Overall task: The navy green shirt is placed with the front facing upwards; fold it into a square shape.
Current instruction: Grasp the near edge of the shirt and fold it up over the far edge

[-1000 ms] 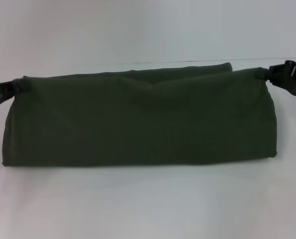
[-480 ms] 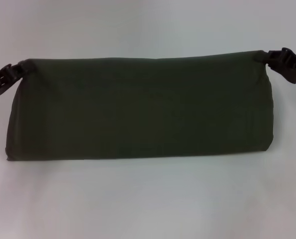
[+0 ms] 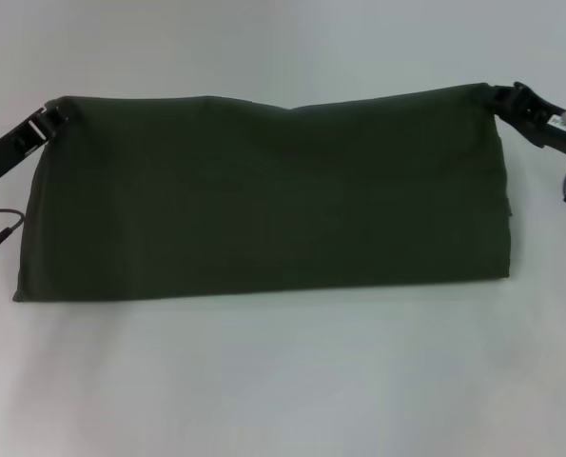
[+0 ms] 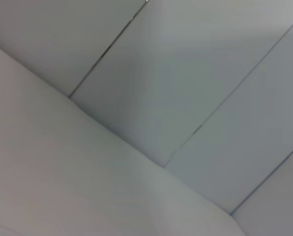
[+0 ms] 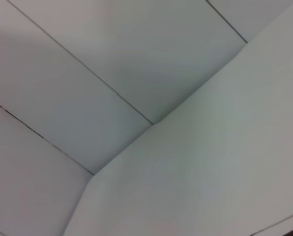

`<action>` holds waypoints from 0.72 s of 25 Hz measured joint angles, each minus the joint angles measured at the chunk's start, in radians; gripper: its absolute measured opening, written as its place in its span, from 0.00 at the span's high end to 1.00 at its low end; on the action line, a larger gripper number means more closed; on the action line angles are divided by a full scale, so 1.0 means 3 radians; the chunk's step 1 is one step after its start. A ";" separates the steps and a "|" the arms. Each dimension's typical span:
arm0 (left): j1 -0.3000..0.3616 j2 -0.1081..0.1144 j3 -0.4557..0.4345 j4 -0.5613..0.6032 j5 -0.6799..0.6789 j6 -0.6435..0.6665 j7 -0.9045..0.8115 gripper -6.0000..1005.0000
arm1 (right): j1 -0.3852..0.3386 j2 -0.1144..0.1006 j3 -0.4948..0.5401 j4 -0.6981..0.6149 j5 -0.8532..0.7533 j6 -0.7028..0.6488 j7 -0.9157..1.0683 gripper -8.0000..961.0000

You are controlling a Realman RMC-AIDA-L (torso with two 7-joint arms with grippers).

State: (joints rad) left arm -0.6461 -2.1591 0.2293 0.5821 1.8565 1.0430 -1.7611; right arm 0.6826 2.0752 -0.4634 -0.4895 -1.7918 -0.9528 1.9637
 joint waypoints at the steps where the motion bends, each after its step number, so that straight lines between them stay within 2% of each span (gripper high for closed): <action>1: -0.0013 -0.0005 0.0002 -0.0027 -0.0023 -0.0044 0.0039 0.94 | 0.0014 0.0019 -0.0001 0.0018 0.0022 0.0051 -0.0057 0.96; 8: -0.0081 -0.0007 0.0003 -0.0287 -0.0243 -0.0363 0.0423 0.94 | 0.0088 0.0042 -0.0005 0.0295 0.0280 0.0316 -0.0459 0.96; 18: -0.0151 -0.0010 -0.0012 -0.0618 -0.0643 -0.0661 0.0988 0.94 | 0.0111 0.0046 -0.0005 0.0443 0.0558 0.0462 -0.0733 0.96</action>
State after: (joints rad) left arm -0.6915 -2.1621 0.2258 0.3967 1.6635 0.8446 -1.4649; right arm 0.7159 2.0891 -0.4649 -0.3566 -1.6244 -0.8141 1.7436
